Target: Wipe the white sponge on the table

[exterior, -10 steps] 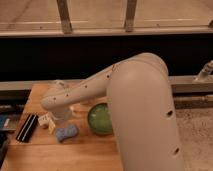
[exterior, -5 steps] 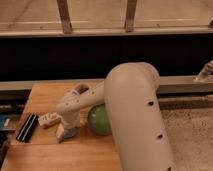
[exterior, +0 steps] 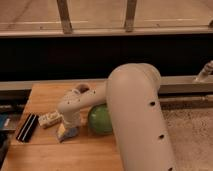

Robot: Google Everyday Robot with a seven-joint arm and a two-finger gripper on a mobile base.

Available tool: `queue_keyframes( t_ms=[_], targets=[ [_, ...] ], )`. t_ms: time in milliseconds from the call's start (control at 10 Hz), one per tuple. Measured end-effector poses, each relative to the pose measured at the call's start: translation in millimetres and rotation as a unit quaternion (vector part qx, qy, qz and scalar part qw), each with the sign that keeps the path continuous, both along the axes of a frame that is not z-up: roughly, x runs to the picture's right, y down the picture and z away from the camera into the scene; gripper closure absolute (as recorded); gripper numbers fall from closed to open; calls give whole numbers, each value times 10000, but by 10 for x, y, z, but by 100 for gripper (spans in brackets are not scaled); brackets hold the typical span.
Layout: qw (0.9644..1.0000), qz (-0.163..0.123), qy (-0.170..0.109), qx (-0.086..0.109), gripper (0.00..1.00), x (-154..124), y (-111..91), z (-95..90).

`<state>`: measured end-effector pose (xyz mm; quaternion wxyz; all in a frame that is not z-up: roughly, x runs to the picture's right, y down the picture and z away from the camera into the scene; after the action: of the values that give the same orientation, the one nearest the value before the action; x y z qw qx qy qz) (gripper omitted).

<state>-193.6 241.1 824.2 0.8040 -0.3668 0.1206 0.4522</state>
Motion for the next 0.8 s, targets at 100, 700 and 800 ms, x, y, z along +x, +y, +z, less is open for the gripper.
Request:
queue_keyframes(
  t_ms=[100,700,800],
  targets=[
    [10000,7,13,-5,20,8,-4,-4],
    [10000,23,30,-6,20,17,-17,-11],
    [10000,23,30,-6,20,17,-17,-11]
  ],
)
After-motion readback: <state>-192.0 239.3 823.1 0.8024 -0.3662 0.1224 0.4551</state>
